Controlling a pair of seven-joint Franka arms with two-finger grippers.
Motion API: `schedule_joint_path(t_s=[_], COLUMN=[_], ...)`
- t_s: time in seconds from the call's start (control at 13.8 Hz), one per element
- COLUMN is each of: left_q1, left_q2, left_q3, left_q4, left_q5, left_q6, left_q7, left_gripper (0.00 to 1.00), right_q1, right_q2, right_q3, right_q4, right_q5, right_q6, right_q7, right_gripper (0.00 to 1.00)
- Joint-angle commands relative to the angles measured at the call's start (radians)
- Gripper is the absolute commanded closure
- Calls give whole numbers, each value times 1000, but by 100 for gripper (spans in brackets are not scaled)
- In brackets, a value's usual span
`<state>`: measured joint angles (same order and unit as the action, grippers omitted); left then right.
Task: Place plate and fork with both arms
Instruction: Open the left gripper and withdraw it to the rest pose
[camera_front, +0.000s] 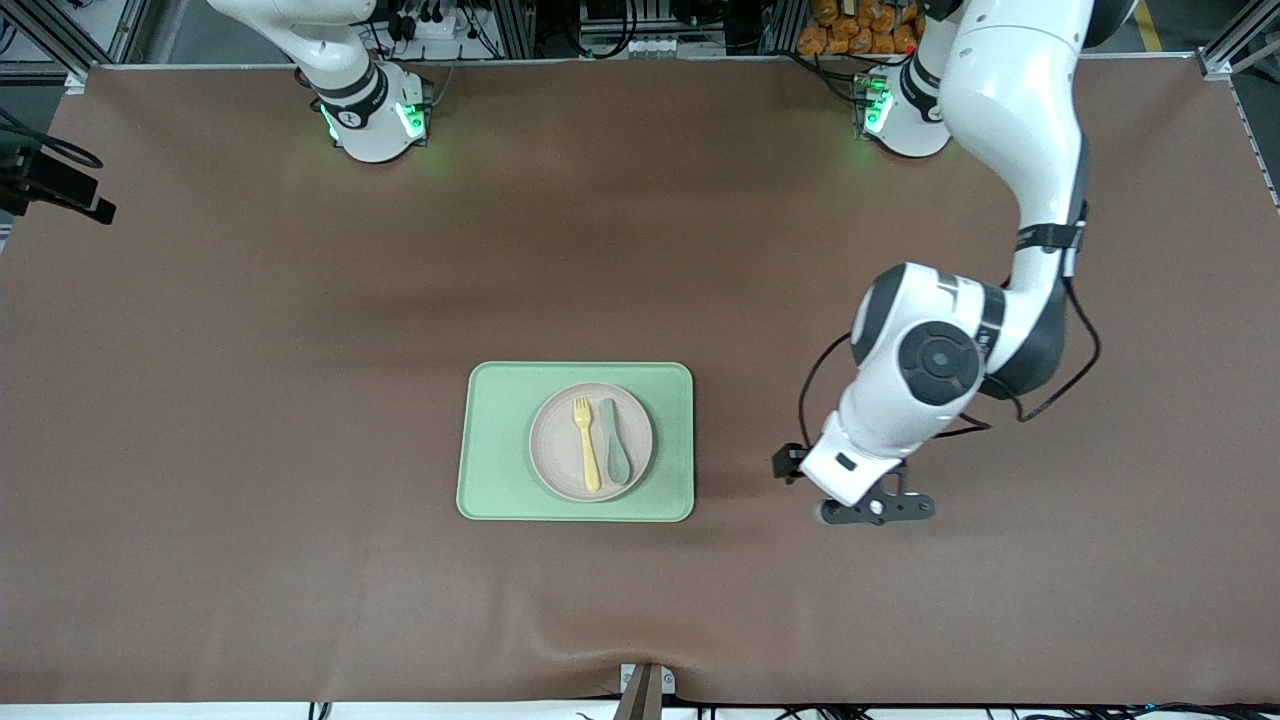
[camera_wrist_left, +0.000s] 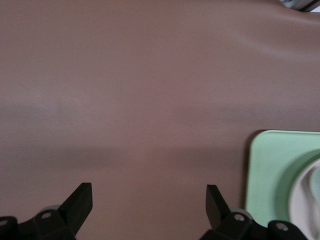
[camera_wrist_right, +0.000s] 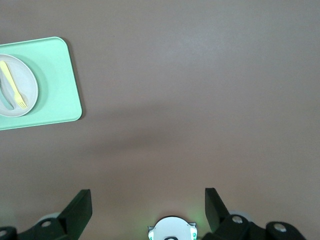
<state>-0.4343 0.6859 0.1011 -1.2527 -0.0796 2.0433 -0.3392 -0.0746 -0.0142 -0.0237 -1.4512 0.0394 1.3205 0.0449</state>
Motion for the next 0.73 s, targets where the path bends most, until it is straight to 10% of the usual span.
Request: schedule_joint_path(t_s=[0.0,0.65], left_q1=[93,293], left_q2=[-46,-311], left_q3=[-15,-87], left_q4=[-31,-82], left_q5=[21,73], left_q6=[-31,-345], left_q7=[151,299], left_gripper=[0,0], right_q1=[-19,-14], right_q2=[-3,-1], right_q3=[11,13], right_q4=[0,3], right_q5=[10,10], right_q6=[-1,3], right_q7=[10,10], right_gripper=[0,0])
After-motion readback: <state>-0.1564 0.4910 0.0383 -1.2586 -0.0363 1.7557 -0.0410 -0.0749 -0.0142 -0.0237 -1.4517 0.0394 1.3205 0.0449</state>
